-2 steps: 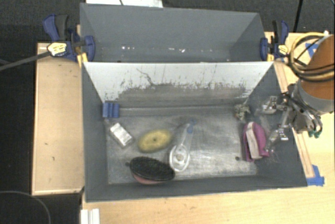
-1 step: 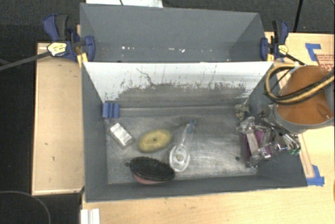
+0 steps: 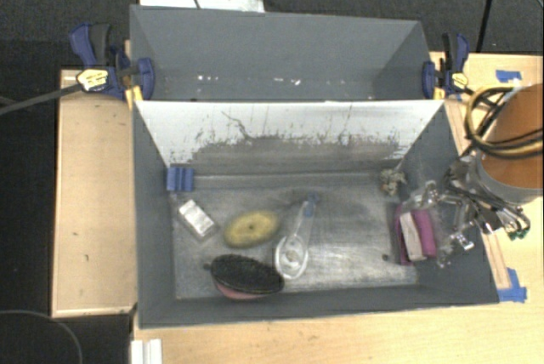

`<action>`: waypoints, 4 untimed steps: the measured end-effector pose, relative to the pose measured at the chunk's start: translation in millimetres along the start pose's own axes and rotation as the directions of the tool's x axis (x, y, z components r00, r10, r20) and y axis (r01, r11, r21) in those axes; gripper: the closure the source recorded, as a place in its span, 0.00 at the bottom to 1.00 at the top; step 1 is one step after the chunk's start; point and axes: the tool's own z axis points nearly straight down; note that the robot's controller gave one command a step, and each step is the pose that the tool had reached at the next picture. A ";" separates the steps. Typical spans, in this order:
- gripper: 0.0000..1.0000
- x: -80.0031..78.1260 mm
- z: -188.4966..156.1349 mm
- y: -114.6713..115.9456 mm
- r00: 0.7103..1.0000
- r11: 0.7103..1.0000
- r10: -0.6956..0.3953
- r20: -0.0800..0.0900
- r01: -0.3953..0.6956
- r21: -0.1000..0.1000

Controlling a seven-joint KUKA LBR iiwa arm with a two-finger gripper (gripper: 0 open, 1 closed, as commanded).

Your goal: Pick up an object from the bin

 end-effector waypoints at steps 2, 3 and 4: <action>0.00 -24.7 80.7 21.5 0.919 0.919 -0.394 0.001 0.394 -0.003; 1.00 -26.4 79.4 21.1 0.919 0.919 -0.395 0.004 0.395 0.000; 1.00 -40.7 -102.6 19.3 0.905 0.905 -0.426 0.002 0.426 0.001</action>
Offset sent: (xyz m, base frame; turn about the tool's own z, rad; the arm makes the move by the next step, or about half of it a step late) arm 0.0517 0.0062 -0.0839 -0.1464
